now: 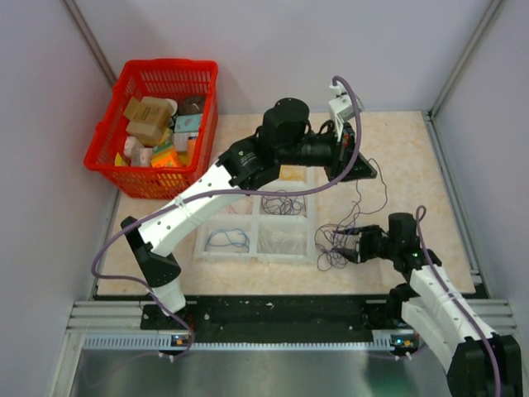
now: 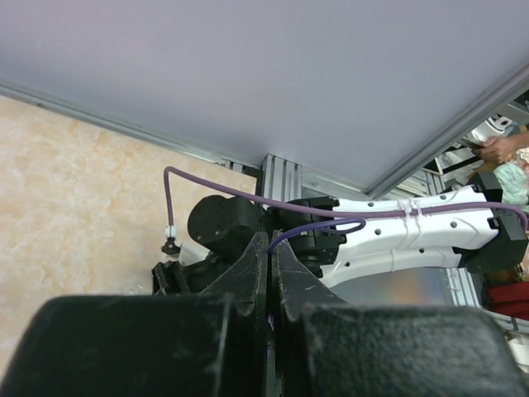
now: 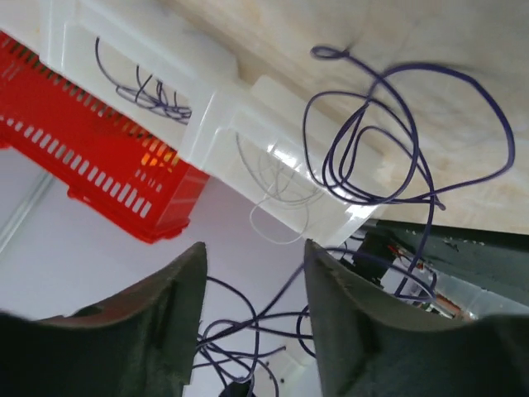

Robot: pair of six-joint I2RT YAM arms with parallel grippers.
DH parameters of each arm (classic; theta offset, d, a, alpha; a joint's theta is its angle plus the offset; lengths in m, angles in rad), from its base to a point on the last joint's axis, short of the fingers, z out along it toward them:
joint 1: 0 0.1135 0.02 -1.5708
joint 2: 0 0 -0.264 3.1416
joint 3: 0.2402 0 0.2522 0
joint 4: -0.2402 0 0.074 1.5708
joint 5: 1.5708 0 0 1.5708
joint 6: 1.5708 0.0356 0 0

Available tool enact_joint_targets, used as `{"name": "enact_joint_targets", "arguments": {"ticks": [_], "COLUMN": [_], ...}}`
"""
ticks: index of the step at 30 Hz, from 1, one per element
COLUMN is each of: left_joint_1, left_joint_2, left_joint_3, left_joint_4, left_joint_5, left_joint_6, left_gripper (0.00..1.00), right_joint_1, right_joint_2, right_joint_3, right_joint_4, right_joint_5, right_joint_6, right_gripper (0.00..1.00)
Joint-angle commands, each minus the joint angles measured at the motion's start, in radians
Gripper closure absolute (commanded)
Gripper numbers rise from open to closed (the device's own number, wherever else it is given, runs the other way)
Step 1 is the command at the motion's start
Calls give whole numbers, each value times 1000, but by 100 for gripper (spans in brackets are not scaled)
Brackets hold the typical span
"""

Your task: Untangle the cables

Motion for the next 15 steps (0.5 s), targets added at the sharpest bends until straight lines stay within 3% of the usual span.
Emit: {"name": "enact_joint_targets", "arguments": {"ticks": [1,5,9,15], "left_joint_1": [-6,-6,-6,-8], "left_joint_2": [-23,-43,-110,-282], "left_joint_3": [39,40,47,60], "left_joint_4": [67,68,27,13], "left_joint_5": [23,35,19,-59], "left_joint_6": [-25,-36,-24,12], "left_gripper": [100,100,100,100], "right_joint_1": [24,20,-44,-245], "right_joint_2": [38,104,186,347], "right_joint_3": [9,-34,3,127], "right_joint_4": [219,420,404,226], "right_joint_5": [-37,-34,36,187], "right_joint_6": [155,204,73,-257], "right_gripper": [59,99,100,100]}}
